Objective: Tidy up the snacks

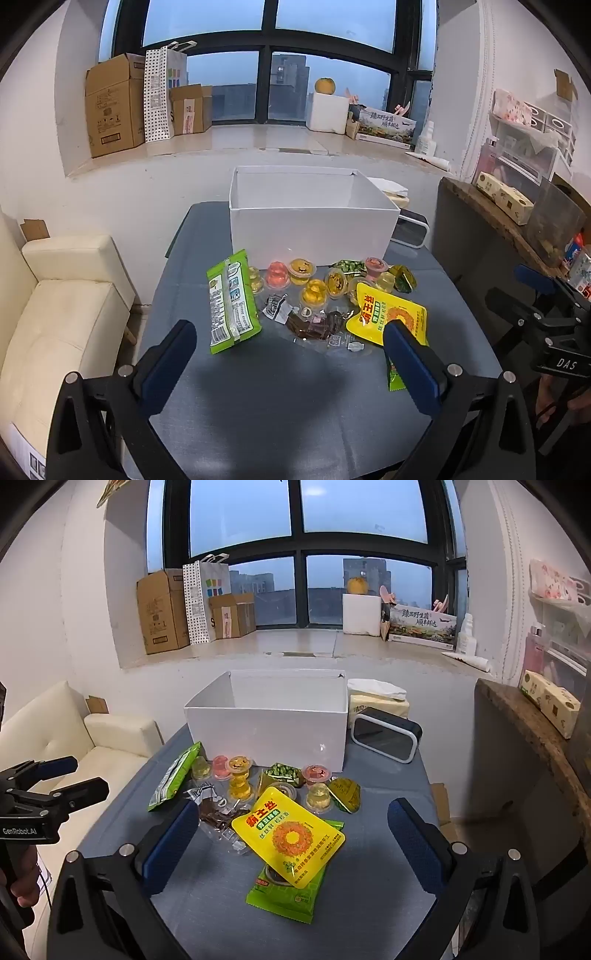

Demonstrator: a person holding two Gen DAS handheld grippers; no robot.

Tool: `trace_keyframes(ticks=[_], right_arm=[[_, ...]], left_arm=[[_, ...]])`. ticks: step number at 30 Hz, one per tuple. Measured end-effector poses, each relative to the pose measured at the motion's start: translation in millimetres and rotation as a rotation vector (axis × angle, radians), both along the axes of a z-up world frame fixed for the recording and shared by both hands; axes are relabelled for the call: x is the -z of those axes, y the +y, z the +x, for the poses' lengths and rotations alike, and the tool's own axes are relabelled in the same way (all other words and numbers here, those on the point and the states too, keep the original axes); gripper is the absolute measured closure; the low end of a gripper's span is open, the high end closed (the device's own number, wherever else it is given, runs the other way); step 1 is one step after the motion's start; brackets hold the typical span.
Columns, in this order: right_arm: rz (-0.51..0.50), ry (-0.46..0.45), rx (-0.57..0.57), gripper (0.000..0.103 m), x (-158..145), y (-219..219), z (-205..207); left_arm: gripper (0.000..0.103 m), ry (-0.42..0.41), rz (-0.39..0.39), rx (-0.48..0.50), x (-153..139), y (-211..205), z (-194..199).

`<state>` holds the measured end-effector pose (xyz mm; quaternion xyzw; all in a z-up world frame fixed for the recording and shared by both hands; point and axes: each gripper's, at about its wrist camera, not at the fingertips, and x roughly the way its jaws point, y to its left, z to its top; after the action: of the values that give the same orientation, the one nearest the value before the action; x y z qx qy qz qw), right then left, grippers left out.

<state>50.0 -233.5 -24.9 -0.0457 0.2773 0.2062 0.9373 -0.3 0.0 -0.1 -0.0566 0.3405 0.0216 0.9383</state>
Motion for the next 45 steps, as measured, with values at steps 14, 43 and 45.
trace_keyframes(ticks=[14, 43, 45], right_arm=[[0.005, 0.001, -0.001, 0.0, -3.0, -1.6, -2.9], [0.001, 0.011, -0.004, 0.0, 1.5, 1.8, -0.8], [0.002, 0.01, -0.004, 0.0, 1.3, 1.9, -1.1]], left_arm=[[0.0, -0.001, -0.012, 0.009, -2.0, -2.2, -3.0], [0.0, -0.003, -0.022, 0.015, -1.5, -3.4, -4.6], [0.0, -0.004, -0.023, 0.016, -1.7, -3.6, -4.4]])
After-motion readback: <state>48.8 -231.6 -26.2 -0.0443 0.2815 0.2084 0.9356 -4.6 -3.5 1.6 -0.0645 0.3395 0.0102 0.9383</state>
